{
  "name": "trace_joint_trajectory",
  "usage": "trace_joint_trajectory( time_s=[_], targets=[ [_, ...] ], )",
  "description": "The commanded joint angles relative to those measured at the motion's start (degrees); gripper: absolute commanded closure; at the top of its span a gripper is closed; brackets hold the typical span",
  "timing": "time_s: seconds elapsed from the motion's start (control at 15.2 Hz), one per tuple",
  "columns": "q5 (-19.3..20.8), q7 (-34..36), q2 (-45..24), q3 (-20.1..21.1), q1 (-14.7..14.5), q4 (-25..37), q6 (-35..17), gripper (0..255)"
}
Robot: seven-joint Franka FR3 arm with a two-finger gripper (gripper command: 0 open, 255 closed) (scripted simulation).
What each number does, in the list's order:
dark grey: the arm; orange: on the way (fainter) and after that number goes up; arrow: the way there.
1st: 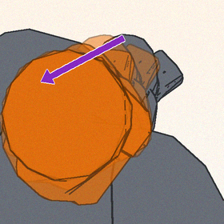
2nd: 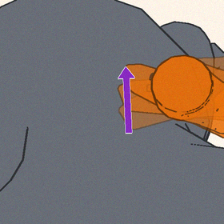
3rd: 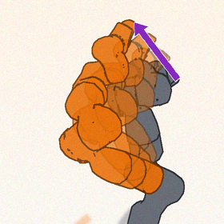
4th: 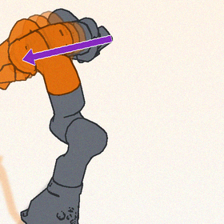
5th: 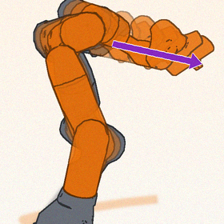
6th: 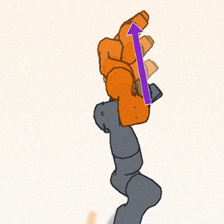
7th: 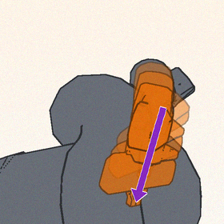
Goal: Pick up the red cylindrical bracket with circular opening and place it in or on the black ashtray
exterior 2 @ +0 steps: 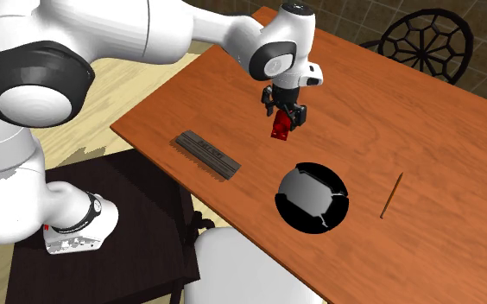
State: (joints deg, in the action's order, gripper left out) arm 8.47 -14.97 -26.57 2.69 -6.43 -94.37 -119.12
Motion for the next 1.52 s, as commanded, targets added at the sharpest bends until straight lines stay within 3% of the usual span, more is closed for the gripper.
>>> trace_joint_trajectory(
  time_s=[0.0, 0.2, 0.26, 0.86, 1.45],
  targets=[
    [0.01, 0.03, 0.0, 0.0, -0.02, -0.05, -0.06, 0],
    [0.01, 0.03, 0.0, 0.0, -0.01, -0.04, -0.05, 0],
    [0.01, 0.03, 0.0, 0.0, -0.01, -0.04, -0.05, 255],
    [0.01, 0.03, 0.0, 0.01, -0.02, -0.05, -0.06, 255],
    [-0.45, -0.72, 2.51, 0.17, -0.01, 3.24, 5.69, 255]
  ],
)
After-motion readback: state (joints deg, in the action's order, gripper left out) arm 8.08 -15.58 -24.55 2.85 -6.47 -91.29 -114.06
